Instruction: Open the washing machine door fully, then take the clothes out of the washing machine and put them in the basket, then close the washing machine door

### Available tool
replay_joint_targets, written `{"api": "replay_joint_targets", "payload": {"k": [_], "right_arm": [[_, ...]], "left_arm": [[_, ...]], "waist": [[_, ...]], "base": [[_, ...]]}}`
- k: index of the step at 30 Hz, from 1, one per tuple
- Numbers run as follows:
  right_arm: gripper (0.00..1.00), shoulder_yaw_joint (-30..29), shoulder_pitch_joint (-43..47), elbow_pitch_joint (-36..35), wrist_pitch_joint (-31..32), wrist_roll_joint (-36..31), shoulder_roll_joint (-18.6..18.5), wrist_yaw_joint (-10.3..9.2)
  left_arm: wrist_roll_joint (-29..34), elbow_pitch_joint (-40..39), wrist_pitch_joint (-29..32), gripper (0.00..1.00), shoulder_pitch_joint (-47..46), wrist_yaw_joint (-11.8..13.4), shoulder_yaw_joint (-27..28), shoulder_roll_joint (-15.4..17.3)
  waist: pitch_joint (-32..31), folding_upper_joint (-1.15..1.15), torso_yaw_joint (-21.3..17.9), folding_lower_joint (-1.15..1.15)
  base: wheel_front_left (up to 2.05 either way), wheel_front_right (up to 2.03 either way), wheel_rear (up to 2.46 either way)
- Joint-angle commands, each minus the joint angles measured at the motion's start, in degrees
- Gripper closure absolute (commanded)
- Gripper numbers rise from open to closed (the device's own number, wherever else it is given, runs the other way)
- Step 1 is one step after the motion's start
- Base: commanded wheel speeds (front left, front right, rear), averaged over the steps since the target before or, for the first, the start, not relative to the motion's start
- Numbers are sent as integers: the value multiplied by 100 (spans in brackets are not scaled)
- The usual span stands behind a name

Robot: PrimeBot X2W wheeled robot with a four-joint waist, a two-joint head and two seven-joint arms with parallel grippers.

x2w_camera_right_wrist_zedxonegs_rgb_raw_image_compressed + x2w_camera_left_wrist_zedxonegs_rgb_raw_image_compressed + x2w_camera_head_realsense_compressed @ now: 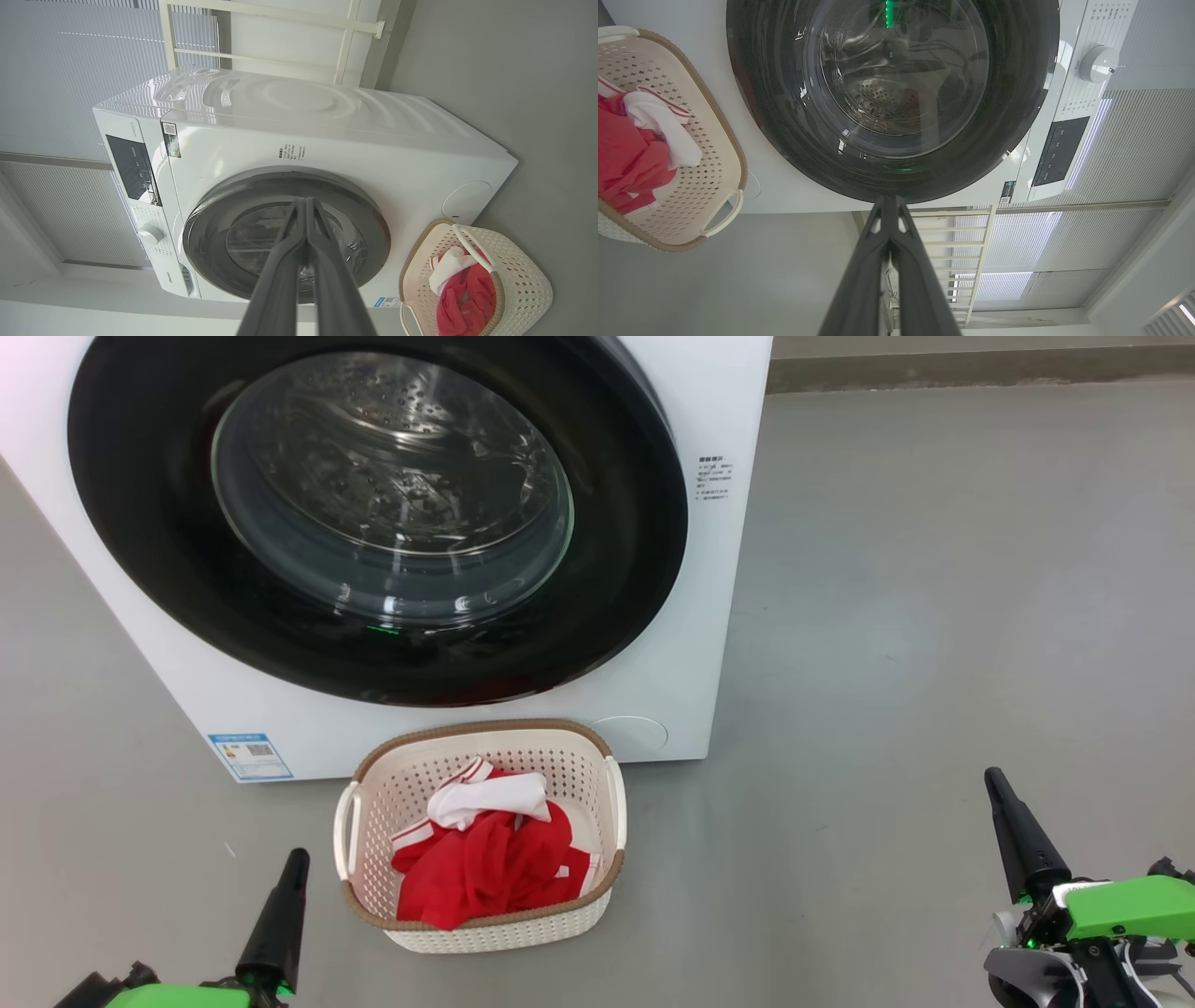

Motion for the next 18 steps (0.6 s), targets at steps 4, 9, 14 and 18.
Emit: {"api": "replay_joint_targets", "payload": {"k": [4,9,14,18], "right_arm": [[100,101,-234,-142,37,-25,-40,-4],[100,94,-235,-142,43,-31,-35,-4],[100,87,-235,-141,48,-37,-31,-4],[100,82,-236,-141,53,-41,-27,-4]], "left_arm": [[-34,-117,32,100,-226,-41,208,59],[-33,-117,34,100,-226,-41,209,58],[-32,-117,35,100,-227,-41,211,57],[-31,-117,36,100,-227,-41,212,56]], "waist": [[0,0,0,0],[0,0,0,0],[0,0,0,0],[0,0,0,0]], "base": [[0,0,0],[0,0,0],[0,0,0],[0,0,0]]}}
